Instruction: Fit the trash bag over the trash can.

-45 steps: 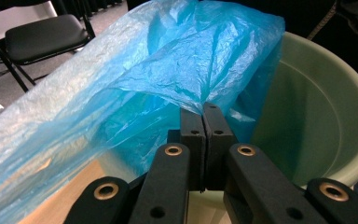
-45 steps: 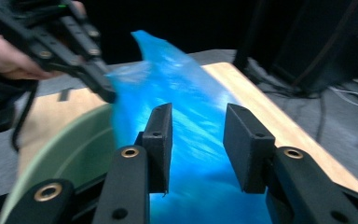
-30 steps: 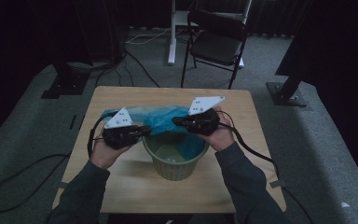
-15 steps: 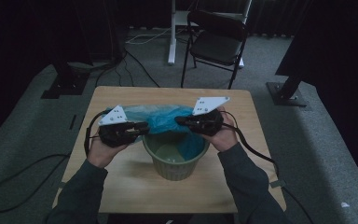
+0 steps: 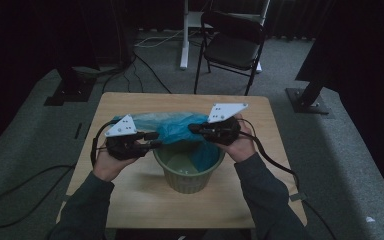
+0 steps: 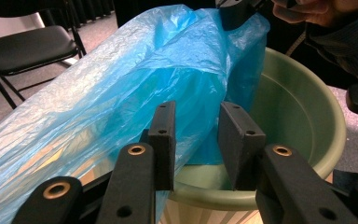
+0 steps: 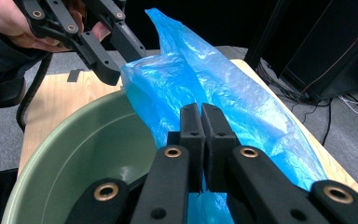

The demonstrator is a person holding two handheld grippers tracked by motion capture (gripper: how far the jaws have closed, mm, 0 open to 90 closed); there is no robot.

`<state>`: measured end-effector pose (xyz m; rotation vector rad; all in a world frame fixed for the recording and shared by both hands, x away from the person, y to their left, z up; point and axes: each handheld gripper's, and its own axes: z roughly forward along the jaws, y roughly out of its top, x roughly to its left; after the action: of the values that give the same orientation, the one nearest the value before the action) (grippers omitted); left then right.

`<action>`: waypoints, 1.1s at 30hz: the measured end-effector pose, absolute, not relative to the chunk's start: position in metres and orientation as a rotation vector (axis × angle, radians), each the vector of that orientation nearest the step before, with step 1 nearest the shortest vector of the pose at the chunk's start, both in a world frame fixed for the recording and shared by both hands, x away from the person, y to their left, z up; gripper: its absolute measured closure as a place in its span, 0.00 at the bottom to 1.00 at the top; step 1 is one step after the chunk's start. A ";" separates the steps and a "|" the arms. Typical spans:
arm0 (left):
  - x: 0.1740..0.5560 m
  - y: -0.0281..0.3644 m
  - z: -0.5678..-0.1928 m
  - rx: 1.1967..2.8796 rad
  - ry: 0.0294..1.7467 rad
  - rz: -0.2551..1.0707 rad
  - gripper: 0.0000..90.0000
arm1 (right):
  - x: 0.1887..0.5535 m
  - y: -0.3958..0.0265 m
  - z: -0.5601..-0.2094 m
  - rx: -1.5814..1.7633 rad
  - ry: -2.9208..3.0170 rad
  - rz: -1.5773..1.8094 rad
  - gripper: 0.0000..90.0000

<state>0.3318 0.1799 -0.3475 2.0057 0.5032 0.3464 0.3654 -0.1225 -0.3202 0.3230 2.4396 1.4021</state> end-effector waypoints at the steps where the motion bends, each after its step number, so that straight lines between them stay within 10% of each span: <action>1: 0.332 0.179 -0.348 2.008 0.501 0.346 0.75 | 0.365 -0.122 -0.320 0.323 2.439 1.405 0.98; 33: 0.340 0.189 -0.348 1.994 0.565 0.398 1.00 | 0.357 -0.130 -0.318 0.303 2.442 1.364 0.98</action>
<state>0.3397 0.1887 -0.3480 1.9942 0.5649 0.3976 0.3571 -0.1296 -0.3176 0.3033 2.4416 1.3641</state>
